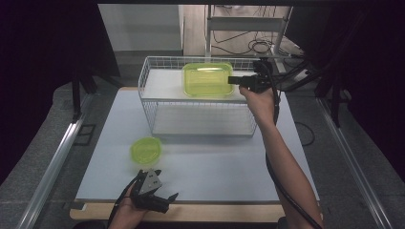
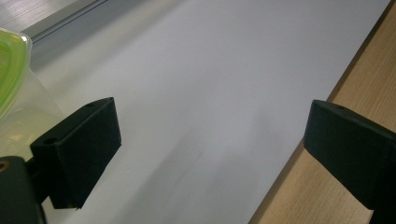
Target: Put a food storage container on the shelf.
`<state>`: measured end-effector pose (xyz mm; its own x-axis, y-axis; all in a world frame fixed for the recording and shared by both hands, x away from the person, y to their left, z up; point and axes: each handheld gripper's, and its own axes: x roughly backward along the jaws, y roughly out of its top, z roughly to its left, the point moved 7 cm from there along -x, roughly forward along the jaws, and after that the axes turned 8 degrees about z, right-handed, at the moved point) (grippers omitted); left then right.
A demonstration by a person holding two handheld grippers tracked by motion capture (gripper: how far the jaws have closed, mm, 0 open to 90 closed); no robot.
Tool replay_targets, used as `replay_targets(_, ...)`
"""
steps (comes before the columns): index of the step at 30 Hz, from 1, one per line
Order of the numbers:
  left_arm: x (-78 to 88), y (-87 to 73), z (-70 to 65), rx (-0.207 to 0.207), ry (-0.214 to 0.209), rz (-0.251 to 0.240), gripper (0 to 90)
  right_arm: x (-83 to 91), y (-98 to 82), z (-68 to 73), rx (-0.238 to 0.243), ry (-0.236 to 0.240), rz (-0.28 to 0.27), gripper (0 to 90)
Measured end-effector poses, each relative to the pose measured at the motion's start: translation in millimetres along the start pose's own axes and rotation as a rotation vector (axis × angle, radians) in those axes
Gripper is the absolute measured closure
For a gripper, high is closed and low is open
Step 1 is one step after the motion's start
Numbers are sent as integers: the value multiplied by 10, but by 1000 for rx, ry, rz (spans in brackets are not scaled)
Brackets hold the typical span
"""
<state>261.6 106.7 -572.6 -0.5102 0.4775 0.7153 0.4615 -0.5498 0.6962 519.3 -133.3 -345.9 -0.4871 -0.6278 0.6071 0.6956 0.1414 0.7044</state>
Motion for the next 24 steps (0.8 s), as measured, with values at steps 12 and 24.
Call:
replay_targets(12, -1, -5, 0, -9, 3, 6, 40, -61, -12, -50, 9, -43, 6, 580)
replay_targets(24, 5, 4, -3, -3, 0, 1, 40, 38, 22, 0, 70, -77, -26, 475)
